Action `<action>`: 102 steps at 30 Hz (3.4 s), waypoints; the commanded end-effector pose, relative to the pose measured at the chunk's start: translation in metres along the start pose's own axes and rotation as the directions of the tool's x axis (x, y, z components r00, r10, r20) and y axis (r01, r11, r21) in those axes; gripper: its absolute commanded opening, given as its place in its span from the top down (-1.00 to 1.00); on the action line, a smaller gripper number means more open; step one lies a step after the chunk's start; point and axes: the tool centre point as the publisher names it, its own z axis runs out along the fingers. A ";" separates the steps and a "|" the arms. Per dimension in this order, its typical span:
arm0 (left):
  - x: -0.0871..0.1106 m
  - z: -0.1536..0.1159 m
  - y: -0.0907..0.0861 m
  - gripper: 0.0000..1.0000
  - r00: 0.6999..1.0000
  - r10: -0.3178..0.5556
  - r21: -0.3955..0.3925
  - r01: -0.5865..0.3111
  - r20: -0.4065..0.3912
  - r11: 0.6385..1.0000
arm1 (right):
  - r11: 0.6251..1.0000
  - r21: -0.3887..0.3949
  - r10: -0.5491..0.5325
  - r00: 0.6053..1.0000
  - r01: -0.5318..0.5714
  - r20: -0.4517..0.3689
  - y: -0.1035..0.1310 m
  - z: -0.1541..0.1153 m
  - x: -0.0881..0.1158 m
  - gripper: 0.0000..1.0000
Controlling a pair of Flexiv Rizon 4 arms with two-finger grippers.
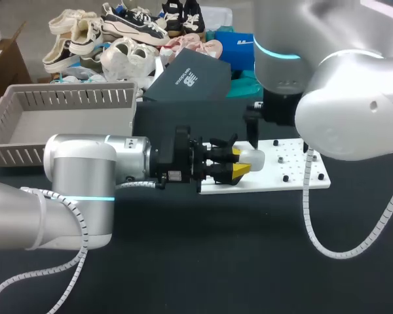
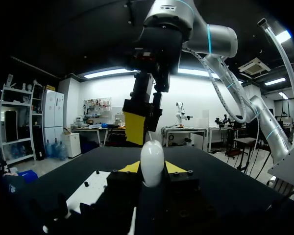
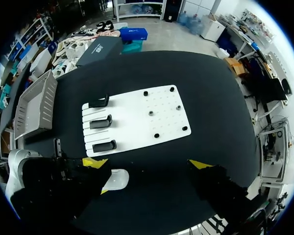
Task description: Pick up each earbud case from the left stands, insert the matching earbuds, close the lid, and place the case in the box.
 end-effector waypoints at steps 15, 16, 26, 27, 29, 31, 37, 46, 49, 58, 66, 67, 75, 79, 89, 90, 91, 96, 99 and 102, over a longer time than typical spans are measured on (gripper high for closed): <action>-0.059 -0.052 -0.005 1.00 0.999 0.031 -0.069 -0.033 -0.031 0.997 | 0.936 -0.236 -0.247 0.965 0.260 0.084 -0.033 -0.037 0.015 -1.00; -0.062 -0.056 -0.006 1.00 0.999 0.029 -0.075 -0.032 -0.034 0.997 | 0.927 -0.237 -0.278 0.956 0.291 0.091 -0.033 -0.037 0.018 -1.00; -0.084 -0.117 -0.016 1.00 1.000 -0.018 -0.262 0.014 -0.015 0.965 | 0.869 -0.301 -0.382 0.919 0.392 0.094 -0.032 -0.033 0.019 -1.00; -0.085 -0.125 -0.017 1.00 1.000 -0.024 -0.288 0.019 -0.013 0.958 | 0.867 -0.305 -0.386 0.918 0.394 0.088 -0.032 -0.032 0.019 -1.00; -0.086 -0.142 -0.019 1.00 0.999 -0.033 -0.342 0.022 -0.026 0.939 | 0.867 -0.305 -0.386 0.918 0.394 0.088 -0.032 -0.032 0.019 -1.00; -0.088 -0.162 -0.019 1.00 0.998 -0.041 -0.397 0.022 -0.039 0.918 | 0.867 -0.305 -0.386 0.918 0.394 0.088 -0.032 -0.032 0.019 -1.00; -0.088 -0.209 -0.018 1.00 0.994 -0.098 -0.523 0.054 -0.056 0.851 | 0.867 -0.305 -0.386 0.918 0.394 0.088 -0.032 -0.032 0.019 -1.00; -0.065 -0.272 0.005 1.00 0.981 -0.192 -0.682 0.150 0.013 0.716 | 0.867 -0.305 -0.386 0.918 0.394 0.088 -0.032 -0.032 0.019 -1.00; -0.058 -0.289 0.016 1.00 0.977 -0.214 -0.728 0.155 0.012 0.668 | 0.867 -0.305 -0.386 0.918 0.394 0.088 -0.032 -0.032 0.019 -1.00; -0.044 -0.318 0.062 1.00 0.963 -0.270 -0.806 0.154 -0.007 0.572 | 0.867 -0.305 -0.386 0.918 0.394 0.088 -0.032 -0.032 0.019 -1.00; -0.034 -0.326 0.106 1.00 0.943 -0.329 -0.823 0.148 -0.050 0.548 | 0.867 -0.305 -0.386 0.918 0.394 0.088 -0.032 -0.032 0.019 -1.00; -0.032 -0.327 0.116 1.00 0.938 -0.343 -0.822 0.152 -0.056 0.549 | 0.867 -0.305 -0.386 0.918 0.394 0.088 -0.032 -0.032 0.019 -1.00; -0.013 -0.328 0.152 1.00 0.915 -0.398 -0.817 0.176 -0.070 0.549 | 0.867 -0.305 -0.386 0.918 0.394 0.088 -0.032 -0.032 0.019 -1.00; -0.003 -0.323 0.161 1.00 0.908 -0.411 -0.801 0.190 -0.076 0.567 | 0.867 -0.305 -0.386 0.918 0.394 0.088 -0.032 -0.032 0.019 -1.00; 0.021 -0.313 0.161 0.55 0.890 -0.445 -0.774 0.216 -0.094 0.595 | 0.867 -0.305 -0.386 0.918 0.394 0.088 -0.032 -0.032 0.019 -1.00; 0.021 -0.314 0.161 0.29 0.890 -0.445 -0.774 0.216 -0.093 0.595 | 0.867 -0.305 -0.386 0.918 0.394 0.088 -0.032 -0.032 0.019 -1.00; 0.021 -0.315 0.159 0.04 0.890 -0.445 -0.775 0.212 -0.099 0.596 | 0.867 -0.305 -0.386 0.918 0.394 0.088 -0.032 -0.032 0.019 -1.00; 0.015 -0.322 0.152 -1.00 0.898 -0.428 -0.782 0.192 -0.105 0.594 | 0.867 -0.305 -0.386 0.918 0.394 0.088 -0.032 -0.032 0.019 -1.00; 0.008 -0.323 0.147 -1.00 0.907 -0.406 -0.781 0.173 -0.111 0.600 | 0.867 -0.305 -0.386 0.918 0.394 0.088 -0.032 -0.032 0.019 -1.00; -0.001 -0.319 0.141 -1.00 0.921 -0.367 -0.768 0.141 -0.129 0.625 | 0.867 -0.305 -0.386 0.918 0.394 0.088 -0.032 -0.032 0.019 -1.00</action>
